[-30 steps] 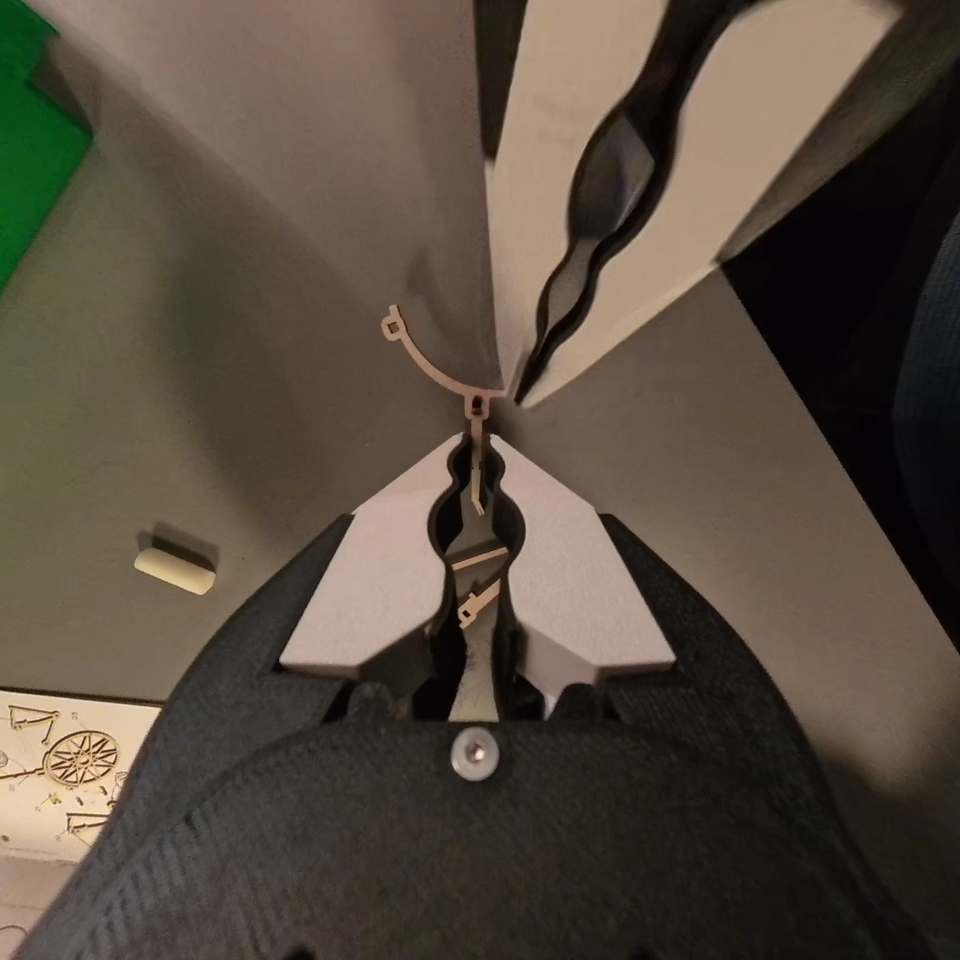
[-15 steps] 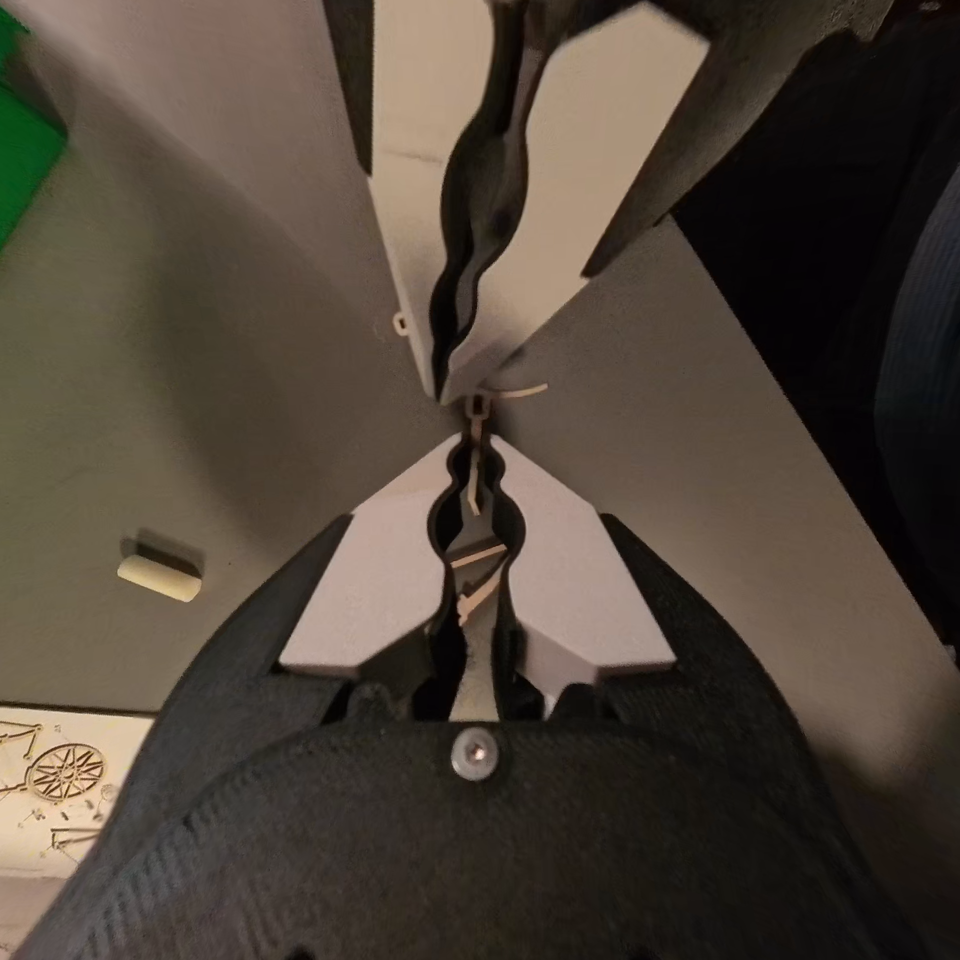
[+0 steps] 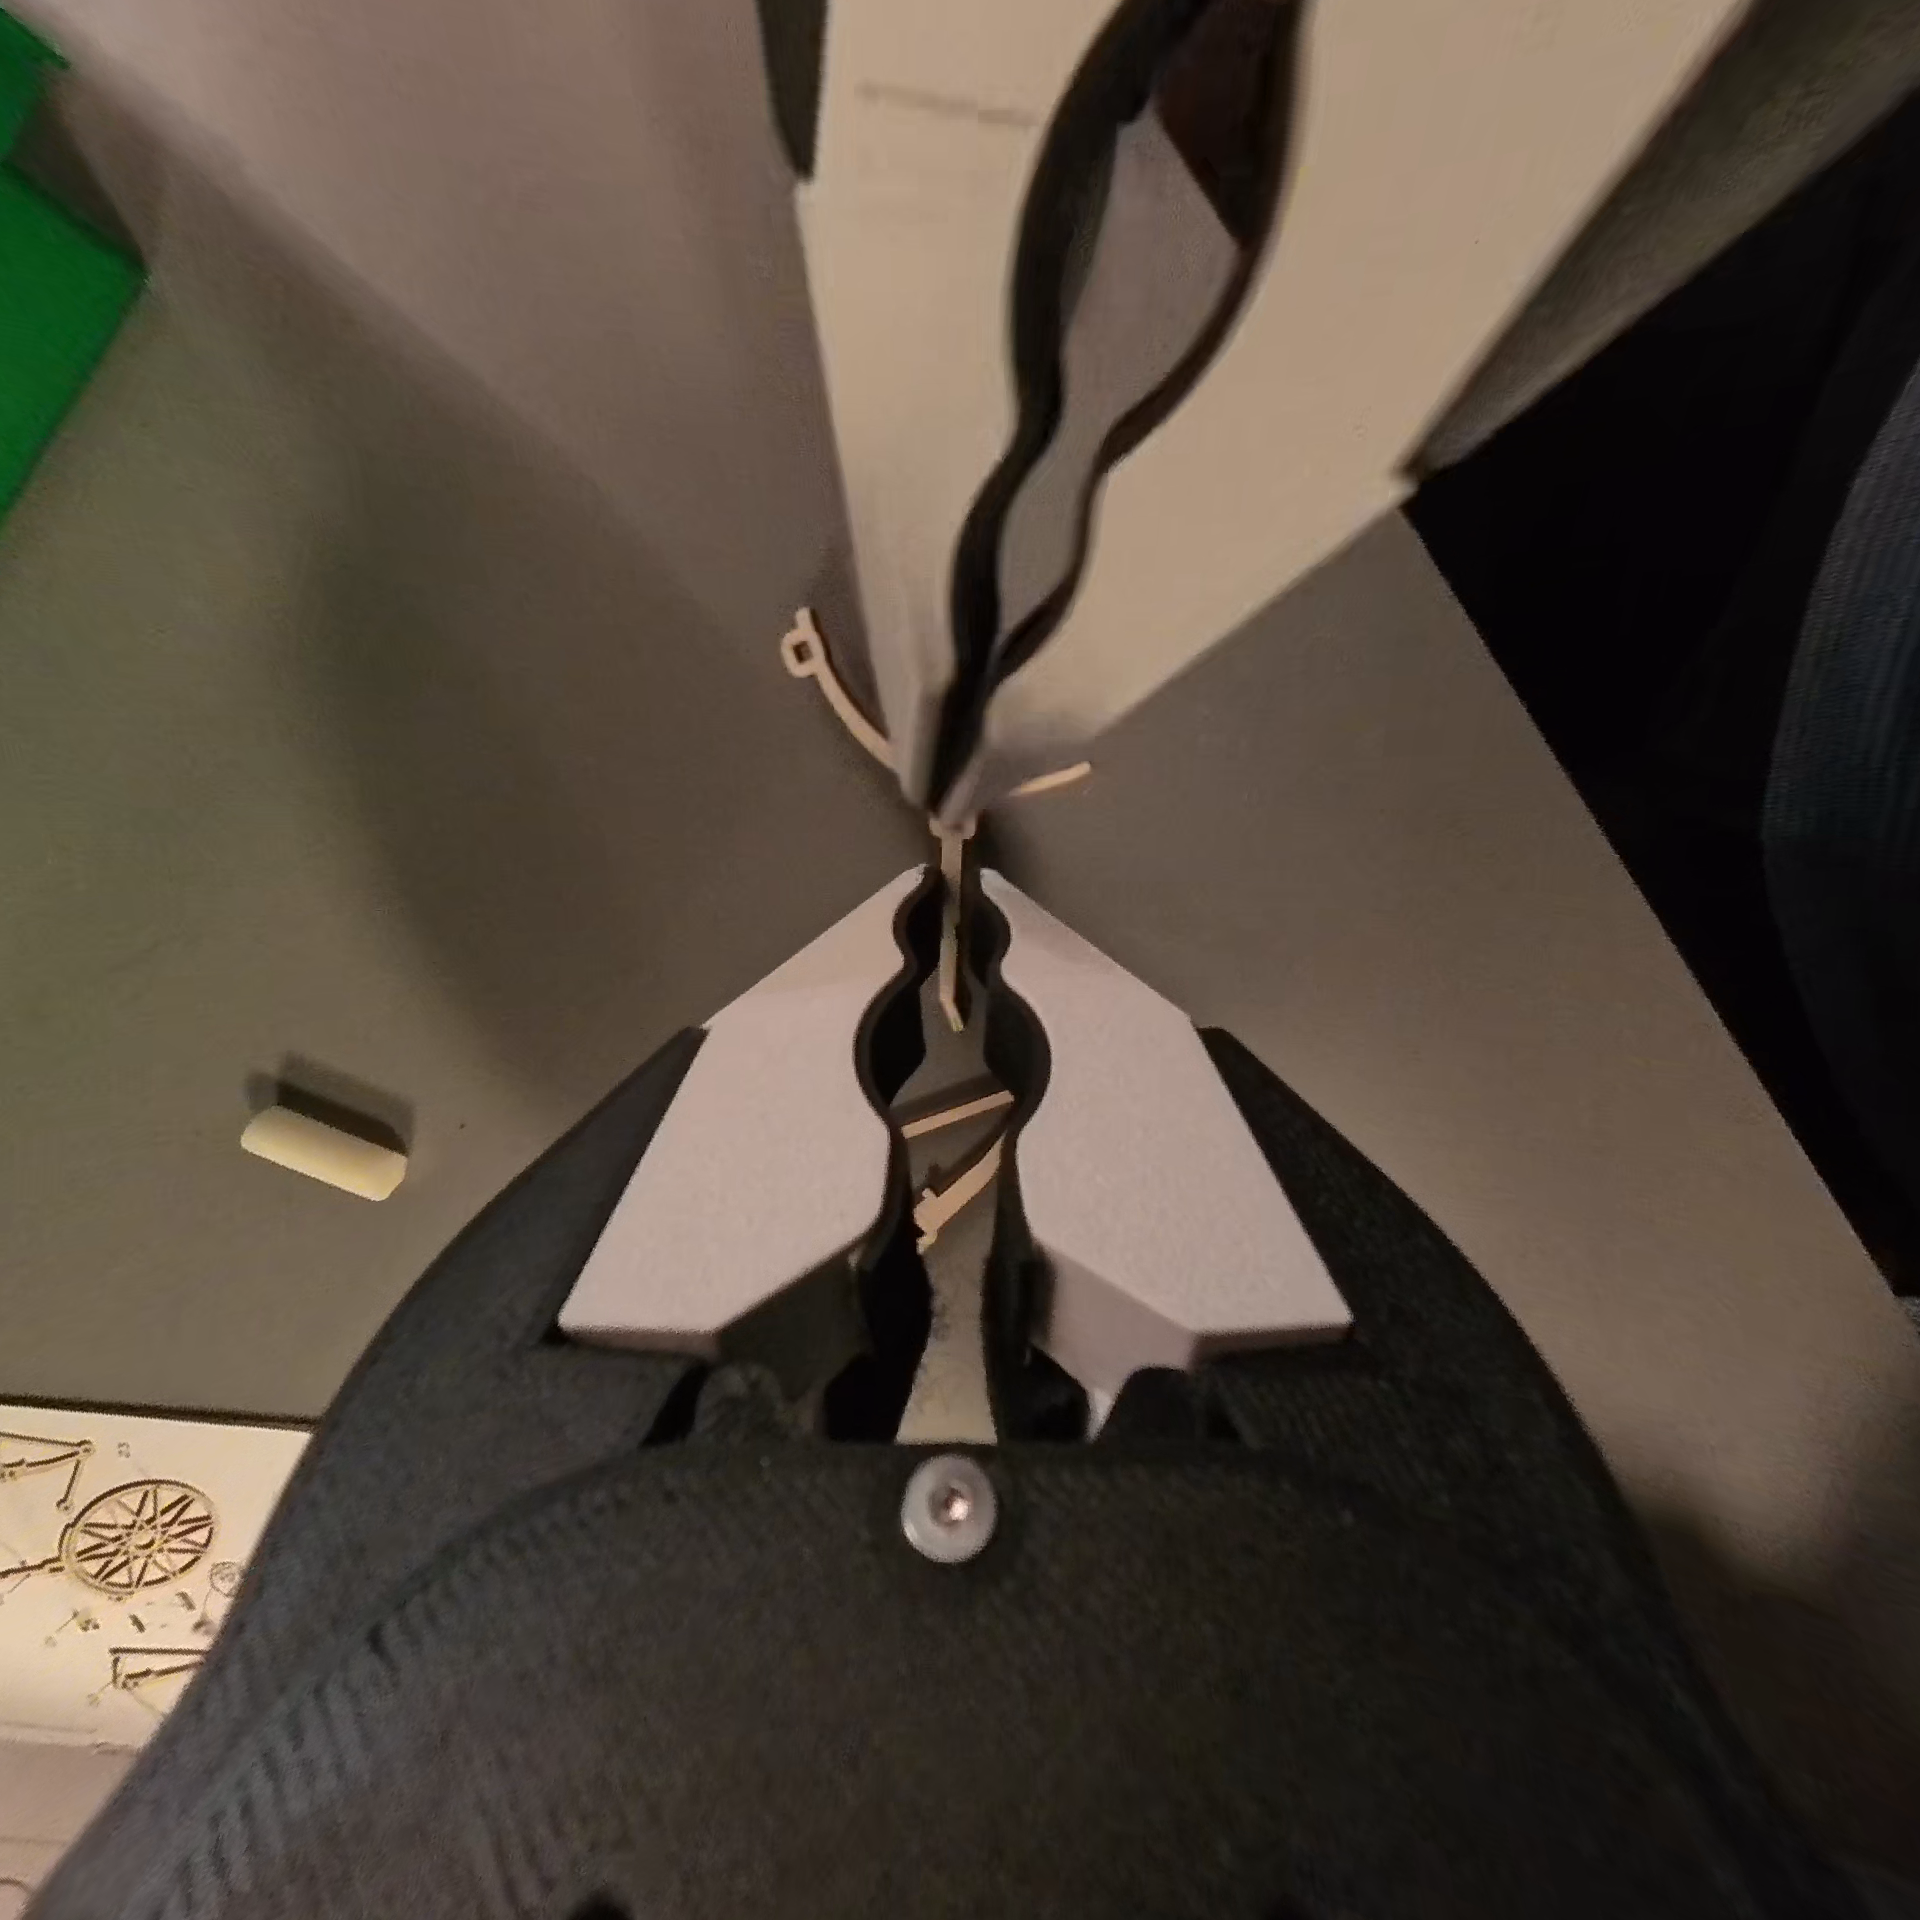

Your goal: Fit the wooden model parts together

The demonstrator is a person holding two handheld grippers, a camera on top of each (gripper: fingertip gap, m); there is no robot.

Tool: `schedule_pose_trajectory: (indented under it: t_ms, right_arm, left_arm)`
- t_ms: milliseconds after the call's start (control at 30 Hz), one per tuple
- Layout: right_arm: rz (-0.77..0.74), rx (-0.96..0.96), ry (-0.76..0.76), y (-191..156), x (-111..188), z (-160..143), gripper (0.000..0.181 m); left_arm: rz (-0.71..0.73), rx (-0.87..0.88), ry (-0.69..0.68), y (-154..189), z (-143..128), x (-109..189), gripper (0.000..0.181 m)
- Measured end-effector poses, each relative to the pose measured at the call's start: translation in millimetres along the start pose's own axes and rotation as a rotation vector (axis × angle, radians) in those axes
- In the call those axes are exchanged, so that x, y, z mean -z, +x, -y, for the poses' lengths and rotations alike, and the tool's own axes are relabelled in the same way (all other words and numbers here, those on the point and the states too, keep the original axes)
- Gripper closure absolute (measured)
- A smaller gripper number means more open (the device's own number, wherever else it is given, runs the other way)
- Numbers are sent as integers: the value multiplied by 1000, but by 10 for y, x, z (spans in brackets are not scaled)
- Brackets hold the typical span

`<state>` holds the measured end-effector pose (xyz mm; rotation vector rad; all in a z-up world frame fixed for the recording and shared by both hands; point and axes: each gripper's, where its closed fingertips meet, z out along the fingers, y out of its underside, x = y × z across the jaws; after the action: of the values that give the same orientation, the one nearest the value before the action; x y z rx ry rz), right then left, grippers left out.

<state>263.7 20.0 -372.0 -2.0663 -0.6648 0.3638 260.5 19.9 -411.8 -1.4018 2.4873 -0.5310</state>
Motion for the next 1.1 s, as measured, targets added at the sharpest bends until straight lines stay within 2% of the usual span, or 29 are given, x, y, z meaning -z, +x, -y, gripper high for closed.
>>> schedule_pose_trajectory:
  t_ms: [67,100,133,200,233,300,333,400,433,500,533,600,633,700,733,833,867,933,967,1067,1100]
  right_arm:
    - [39,-8,-86,-33,-96,-218,181]
    - [50,-34,-68,-29,-116,-231,181]
    - [63,-48,-89,-39,-93,-223,181]
    - [12,35,-25,-33,-15,-14,181]
    - [23,31,-23,-60,-24,-17,181]
    - [48,2,-97,-54,-127,-279,181]
    - [62,-45,-86,-62,-104,-248,181]
    - [13,18,-12,-48,-5,-28,181]
    - [19,15,-13,-63,-6,-29,181]
    - [34,-5,-118,-26,-121,-336,181]
    - [53,-60,-73,-29,-102,-257,181]
    - [14,1,-17,-14,-20,-63,181]
    - [11,16,-27,-19,-27,-71,181]
    - [31,-4,-136,-1,-139,-367,181]
    - [39,-38,-98,0,-128,-310,181]
    - [-39,20,34,108,-15,80,181]
    - [-44,18,43,132,-32,96,181]
    - [-11,-7,-74,134,-188,-204,181]
    - [0,-31,-73,122,-214,-232,181]
    - [-40,22,0,118,-88,76,181]
    - [-35,19,-10,112,-96,50,181]
  left_arm:
    - [-3,0,2,-2,0,0,178]
    - [0,1,2,-7,1,0,179]
    - [2,-4,-1,-7,-3,0,178]
    - [7,-4,-4,-11,-5,0,178]
    - [7,-4,-4,-11,-5,0,178]
    - [6,-2,-3,-12,-5,-1,178]
    - [4,-3,-6,-11,-9,-1,178]
    - [3,-3,-4,-11,-8,-2,178]
    - [3,-2,-4,-11,-8,-2,178]
    - [3,-4,-7,-13,-9,-2,178]
    - [13,-7,-16,-27,-25,4,178]
    - [9,2,-11,-28,-27,5,178]
    - [7,4,-8,-28,-25,5,178]
    - [4,4,-8,-28,-25,5,178]
    - [5,4,-9,-28,-29,7,178]
    - [1,10,-6,-34,-33,8,178]
    - [-1,10,-3,-35,-32,8,178]
    - [-3,14,-1,-34,-33,8,178]
    - [-14,11,3,-16,-27,8,178]
    - [-13,11,2,-10,-16,2,178]
    - [-12,12,1,-10,-17,3,178]
